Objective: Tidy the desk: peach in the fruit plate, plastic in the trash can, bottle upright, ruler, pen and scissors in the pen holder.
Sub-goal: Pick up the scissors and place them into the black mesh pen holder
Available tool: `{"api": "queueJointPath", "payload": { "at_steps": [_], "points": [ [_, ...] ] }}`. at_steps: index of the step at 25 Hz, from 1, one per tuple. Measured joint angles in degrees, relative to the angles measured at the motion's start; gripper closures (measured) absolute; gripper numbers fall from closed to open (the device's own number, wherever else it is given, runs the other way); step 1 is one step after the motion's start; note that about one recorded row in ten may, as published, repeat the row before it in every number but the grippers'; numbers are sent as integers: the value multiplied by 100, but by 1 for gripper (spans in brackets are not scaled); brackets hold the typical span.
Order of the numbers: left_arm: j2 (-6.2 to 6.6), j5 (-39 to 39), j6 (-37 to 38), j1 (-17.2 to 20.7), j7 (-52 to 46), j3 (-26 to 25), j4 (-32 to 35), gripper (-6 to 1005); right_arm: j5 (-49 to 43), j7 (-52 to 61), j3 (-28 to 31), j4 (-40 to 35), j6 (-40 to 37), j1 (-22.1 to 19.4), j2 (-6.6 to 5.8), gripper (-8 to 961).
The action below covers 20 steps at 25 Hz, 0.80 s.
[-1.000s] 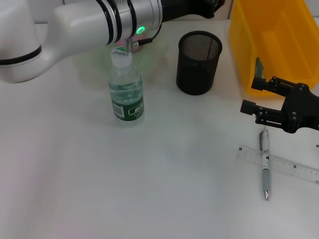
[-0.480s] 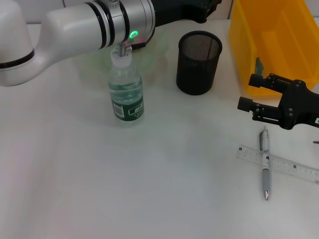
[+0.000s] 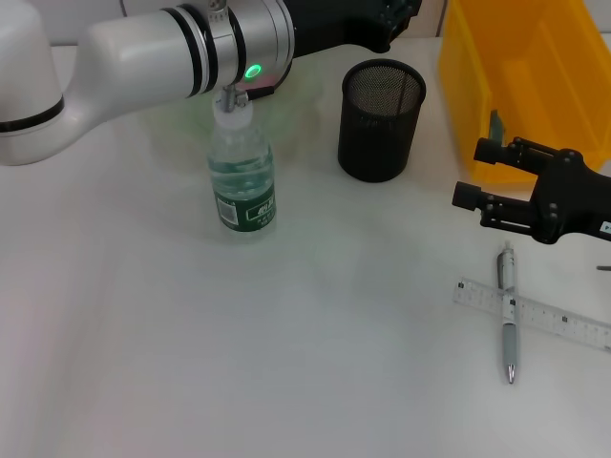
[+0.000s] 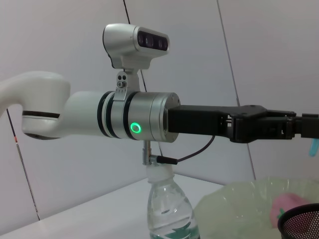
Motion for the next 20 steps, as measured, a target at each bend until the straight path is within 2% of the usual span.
{"api": "queueJointPath", "payload": {
  "at_steps": [20],
  "points": [
    [-6,-48,-155,271,-167,-11,200,721,17,14,-62,0,22,22,0,174]
  ]
}}
